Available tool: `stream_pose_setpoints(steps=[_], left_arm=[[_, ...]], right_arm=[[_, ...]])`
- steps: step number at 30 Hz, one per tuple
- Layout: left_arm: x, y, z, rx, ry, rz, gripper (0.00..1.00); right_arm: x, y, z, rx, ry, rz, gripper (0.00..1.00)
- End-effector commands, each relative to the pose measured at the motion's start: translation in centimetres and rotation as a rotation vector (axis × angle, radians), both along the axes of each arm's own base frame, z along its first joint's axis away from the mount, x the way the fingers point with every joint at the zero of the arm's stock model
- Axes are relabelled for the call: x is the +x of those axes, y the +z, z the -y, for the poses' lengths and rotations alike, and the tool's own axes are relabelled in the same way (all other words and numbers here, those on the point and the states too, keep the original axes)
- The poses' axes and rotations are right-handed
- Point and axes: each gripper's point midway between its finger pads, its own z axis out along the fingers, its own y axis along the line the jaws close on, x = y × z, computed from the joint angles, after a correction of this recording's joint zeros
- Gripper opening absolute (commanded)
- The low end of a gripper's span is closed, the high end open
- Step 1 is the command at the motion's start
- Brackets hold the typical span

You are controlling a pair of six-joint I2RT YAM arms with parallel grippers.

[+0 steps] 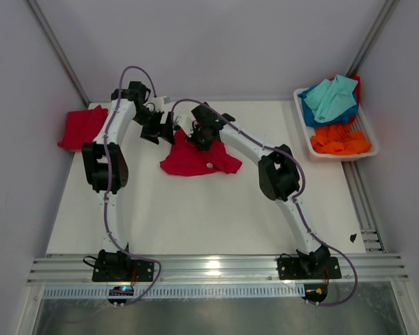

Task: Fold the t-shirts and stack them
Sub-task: Flatten out the tshirt

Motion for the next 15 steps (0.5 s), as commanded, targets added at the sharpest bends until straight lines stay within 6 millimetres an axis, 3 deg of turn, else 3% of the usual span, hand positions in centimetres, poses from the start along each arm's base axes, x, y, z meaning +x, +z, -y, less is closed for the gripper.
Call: stream_pose_setpoints(steps=[1, 2, 3, 6, 9, 12, 15], left_arm=[[-0.2, 1.1, 0.4, -0.025, -0.025, 0.024, 0.86], [-0.2, 0.9, 0.4, -0.023, -0.025, 0.022, 0.86], [-0.1, 0.9, 0.5, -0.027, -0.026, 0.026, 0.86], [0.0, 0.2, 0.5, -0.030, -0.024, 0.022, 0.86], [0.0, -0.7, 0.4, -0.018, -0.026, 0.014, 0.85], [0.1, -1.2, 0.1, 0.002, -0.037, 0.017, 0.84], [0.1, -1.7, -0.5, 0.037, -0.054, 0.023, 0.84]], right_arm=[[4.4, 9.2, 2.2, 0.005, -0.118, 0.270, 0.03], [6.6, 12.2, 4.6, -0.051, -0.241, 0.415, 0.03], [7.7, 13.9, 6.1, -0.095, -0.274, 0.499, 0.03], [9.4, 19.2, 10.2, -0.144, -0.407, 0.663, 0.03], [9.3, 22.0, 13.5, -0.185, -0.463, 0.711, 0.03], [9.1, 23.6, 16.5, -0.263, -0.524, 0.745, 0.03], [9.0, 23.5, 19.3, -0.320, -0.568, 0.731, 0.03]])
